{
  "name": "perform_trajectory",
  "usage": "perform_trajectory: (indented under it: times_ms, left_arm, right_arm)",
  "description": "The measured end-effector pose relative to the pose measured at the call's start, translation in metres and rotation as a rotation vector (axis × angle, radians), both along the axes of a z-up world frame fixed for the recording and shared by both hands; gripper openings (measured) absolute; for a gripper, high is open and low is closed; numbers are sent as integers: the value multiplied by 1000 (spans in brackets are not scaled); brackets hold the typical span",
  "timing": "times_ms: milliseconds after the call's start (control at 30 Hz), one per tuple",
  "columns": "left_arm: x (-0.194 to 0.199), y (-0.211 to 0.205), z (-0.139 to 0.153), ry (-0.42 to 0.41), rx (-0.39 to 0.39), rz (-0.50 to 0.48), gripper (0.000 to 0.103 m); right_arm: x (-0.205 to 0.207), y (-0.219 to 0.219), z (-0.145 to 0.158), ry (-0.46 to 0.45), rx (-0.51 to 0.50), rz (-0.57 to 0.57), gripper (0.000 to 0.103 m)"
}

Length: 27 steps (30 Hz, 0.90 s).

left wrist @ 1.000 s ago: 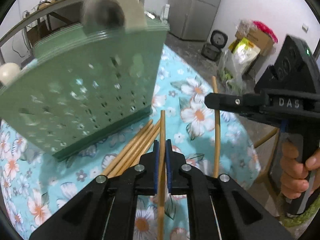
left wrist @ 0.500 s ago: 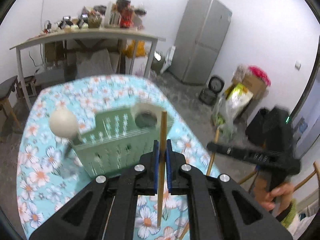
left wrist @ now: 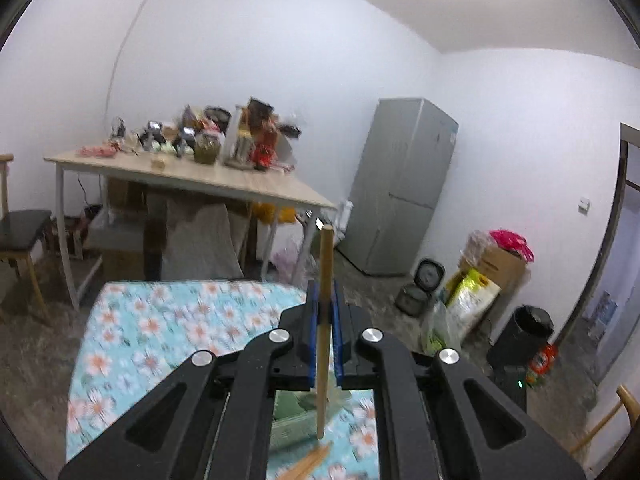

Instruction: Organize utensils

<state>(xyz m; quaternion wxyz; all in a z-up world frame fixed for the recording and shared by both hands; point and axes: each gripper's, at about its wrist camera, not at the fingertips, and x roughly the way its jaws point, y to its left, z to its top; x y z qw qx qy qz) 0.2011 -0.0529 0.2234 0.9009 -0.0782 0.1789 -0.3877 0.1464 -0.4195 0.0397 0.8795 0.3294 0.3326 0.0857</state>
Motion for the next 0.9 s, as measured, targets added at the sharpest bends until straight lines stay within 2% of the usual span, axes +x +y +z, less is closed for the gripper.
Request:
perform_trajectory:
  times_ms: [133, 333, 467, 567, 700, 733, 800, 900]
  left_arm:
    - [11, 4, 7, -35, -12, 38, 6]
    - [32, -5, -10, -40, 30, 96, 6]
    - [44, -19, -38, -37, 87, 125, 6]
    - [57, -26, -67, 10, 116, 141, 6]
    - [64, -30, -89, 74, 135, 129, 7]
    - [64, -30, -92, 79, 137, 121, 9]
    - [62, -29, -95, 81, 142, 122, 31]
    - [56, -26, -96, 70, 140, 133, 45]
  right_arm:
    - [2, -2, -2, 4, 3, -7, 4]
    - [5, -2, -7, 15, 7, -3, 4]
    - [8, -4, -9, 20, 14, -1, 4]
    - [8, -4, -9, 18, 12, 1, 4]
    - [8, -3, -6, 9, -5, 6, 4]
    - [8, -2, -4, 3, -13, 8, 4]
    - [8, 1, 2, -11, -28, 15, 4]
    - [10, 7, 12, -38, -52, 28, 4]
